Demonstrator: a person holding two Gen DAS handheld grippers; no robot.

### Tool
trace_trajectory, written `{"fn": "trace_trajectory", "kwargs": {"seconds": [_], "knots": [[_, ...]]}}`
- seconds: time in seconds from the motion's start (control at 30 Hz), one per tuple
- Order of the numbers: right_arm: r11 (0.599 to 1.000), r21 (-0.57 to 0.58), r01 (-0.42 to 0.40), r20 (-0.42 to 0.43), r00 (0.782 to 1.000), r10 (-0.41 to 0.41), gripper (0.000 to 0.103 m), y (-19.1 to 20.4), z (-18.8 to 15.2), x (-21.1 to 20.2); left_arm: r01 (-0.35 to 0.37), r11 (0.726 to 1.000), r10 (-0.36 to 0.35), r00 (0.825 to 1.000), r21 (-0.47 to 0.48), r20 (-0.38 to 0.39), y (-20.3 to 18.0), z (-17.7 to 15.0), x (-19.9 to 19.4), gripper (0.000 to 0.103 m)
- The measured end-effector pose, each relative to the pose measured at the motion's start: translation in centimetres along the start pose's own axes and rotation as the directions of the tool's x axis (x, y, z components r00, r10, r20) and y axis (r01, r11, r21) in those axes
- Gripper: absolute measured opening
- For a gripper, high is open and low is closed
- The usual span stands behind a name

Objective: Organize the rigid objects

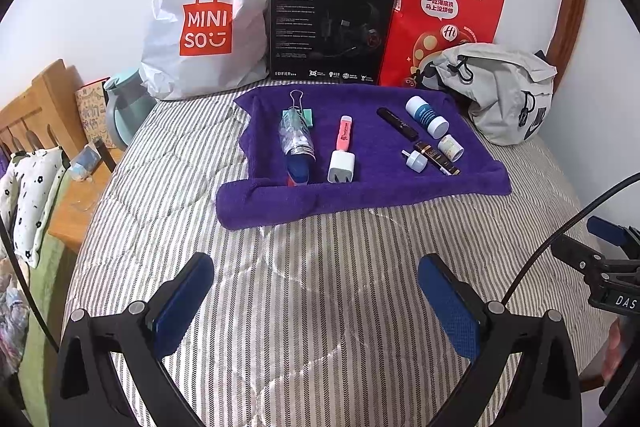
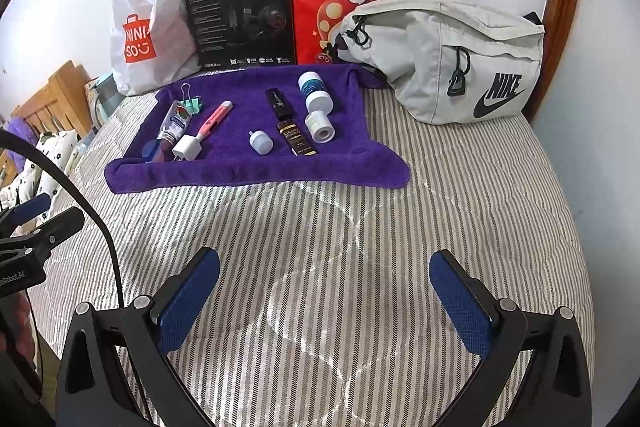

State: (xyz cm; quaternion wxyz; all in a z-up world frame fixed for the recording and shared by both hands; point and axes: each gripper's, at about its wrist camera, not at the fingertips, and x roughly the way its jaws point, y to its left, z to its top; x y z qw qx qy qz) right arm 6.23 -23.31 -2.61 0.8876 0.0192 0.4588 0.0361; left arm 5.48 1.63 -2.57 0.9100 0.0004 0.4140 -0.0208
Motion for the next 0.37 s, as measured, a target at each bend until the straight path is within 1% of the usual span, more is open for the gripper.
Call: {"fn": "trace_trajectory", "kwargs": {"seconds": [0.37], "knots": [[1.000, -0.004, 0.001, -0.004, 1.000, -0.001, 0.103, 0.20, -0.02, 0.13, 0.003, 1.000, -0.003, 1.000, -0.010, 0.004, 0.29, -0.15, -0.09, 0.103]]}}
